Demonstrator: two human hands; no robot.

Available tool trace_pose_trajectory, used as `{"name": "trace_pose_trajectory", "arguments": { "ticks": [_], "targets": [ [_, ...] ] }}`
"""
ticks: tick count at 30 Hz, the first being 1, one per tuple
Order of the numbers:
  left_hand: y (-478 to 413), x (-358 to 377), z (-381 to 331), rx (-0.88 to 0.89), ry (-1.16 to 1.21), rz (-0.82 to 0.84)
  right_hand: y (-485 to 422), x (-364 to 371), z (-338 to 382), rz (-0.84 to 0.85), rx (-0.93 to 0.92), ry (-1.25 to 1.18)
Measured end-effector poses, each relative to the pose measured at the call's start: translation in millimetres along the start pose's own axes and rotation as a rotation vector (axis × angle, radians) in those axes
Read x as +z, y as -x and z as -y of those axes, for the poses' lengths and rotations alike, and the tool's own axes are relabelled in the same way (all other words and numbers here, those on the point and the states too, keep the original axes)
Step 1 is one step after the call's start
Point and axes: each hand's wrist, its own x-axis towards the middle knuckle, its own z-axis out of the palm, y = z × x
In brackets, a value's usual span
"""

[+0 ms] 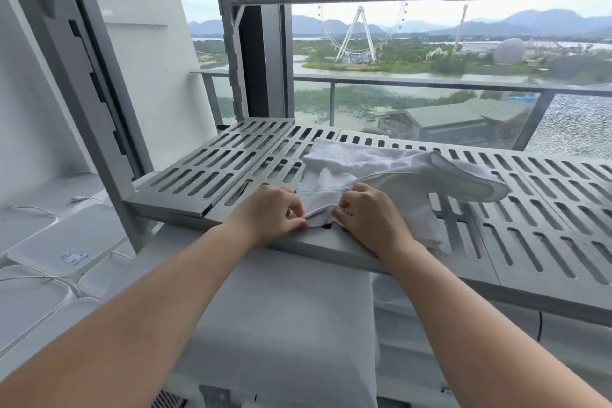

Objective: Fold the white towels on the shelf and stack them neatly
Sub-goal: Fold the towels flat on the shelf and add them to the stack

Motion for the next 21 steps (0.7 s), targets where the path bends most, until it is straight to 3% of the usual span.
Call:
{"name": "trace_pose_trajectory", "arguments": {
  "ticks": [8, 11, 14, 21],
  "targets": [
    [-41.1, 14.5, 4.6, 0.117, -0.14, -0.053, -21.4, 9.7, 4.7, -0.043, 0.125, 0.069],
    [-57.0, 19.9, 8.7, 0.132, -0.149, -0.071, -26.9, 13.2, 7.5, -0.094, 0.052, 0.08],
    [-65.0, 22.9, 17.1, 0.139, -0.084, -0.064, -23.8, 14.8, 7.7, -0.1, -0.063, 0.048],
    [-62.7, 10.6, 35.2, 0.102, 0.136, 0.09, -27.2, 17.1, 10.8, 0.046, -0.05, 0.053]
  ]
}}
